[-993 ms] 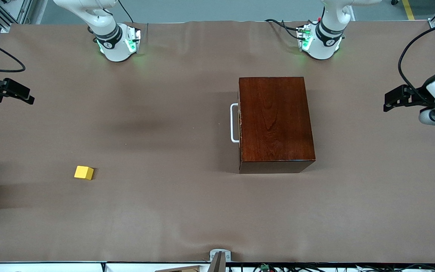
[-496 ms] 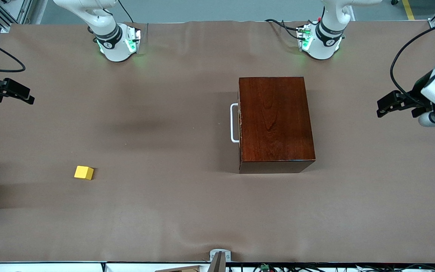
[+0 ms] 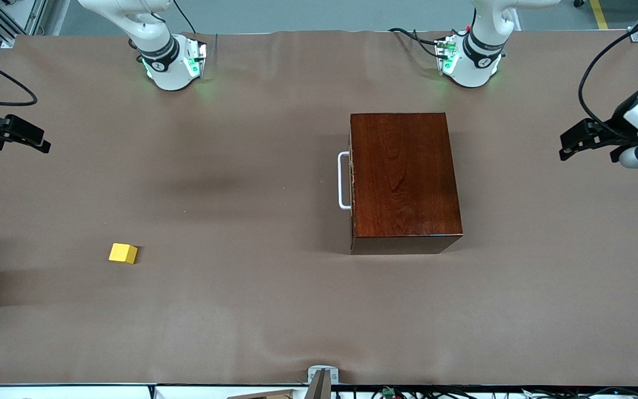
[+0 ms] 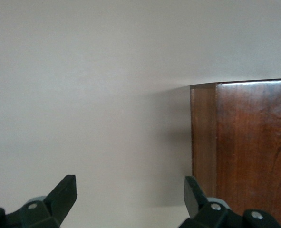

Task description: Open drawer, take yellow block, close drawer

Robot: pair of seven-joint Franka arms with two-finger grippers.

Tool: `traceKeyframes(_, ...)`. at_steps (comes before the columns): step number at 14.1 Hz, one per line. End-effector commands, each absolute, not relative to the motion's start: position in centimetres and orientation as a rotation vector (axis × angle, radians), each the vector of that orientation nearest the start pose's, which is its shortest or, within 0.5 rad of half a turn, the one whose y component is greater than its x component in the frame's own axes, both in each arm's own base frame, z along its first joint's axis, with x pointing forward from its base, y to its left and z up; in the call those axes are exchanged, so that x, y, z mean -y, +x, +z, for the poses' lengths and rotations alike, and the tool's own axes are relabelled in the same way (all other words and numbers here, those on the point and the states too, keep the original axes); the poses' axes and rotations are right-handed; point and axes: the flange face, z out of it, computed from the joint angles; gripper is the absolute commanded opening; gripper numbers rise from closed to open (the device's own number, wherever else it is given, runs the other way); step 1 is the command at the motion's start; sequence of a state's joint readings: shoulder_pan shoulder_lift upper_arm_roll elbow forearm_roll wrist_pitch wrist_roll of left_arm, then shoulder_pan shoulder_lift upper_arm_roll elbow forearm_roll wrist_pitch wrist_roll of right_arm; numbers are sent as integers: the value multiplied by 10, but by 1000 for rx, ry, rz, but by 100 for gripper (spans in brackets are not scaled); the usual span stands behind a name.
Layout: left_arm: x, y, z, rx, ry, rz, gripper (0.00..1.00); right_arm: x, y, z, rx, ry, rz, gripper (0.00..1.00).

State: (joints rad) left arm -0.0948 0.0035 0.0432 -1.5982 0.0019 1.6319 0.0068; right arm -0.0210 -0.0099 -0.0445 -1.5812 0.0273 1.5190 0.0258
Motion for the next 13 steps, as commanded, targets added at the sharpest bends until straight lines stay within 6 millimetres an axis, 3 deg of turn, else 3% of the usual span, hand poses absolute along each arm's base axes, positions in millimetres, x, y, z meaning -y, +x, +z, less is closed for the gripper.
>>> traceKeyframes(1,32,558,617,-105,-3158,-79,100,33,542,626,-125,-3112,75,100)
traceKeyframes(13,35,556,625,-115,-3154,-77,100,32,543,625,-123,-3112,80,100)
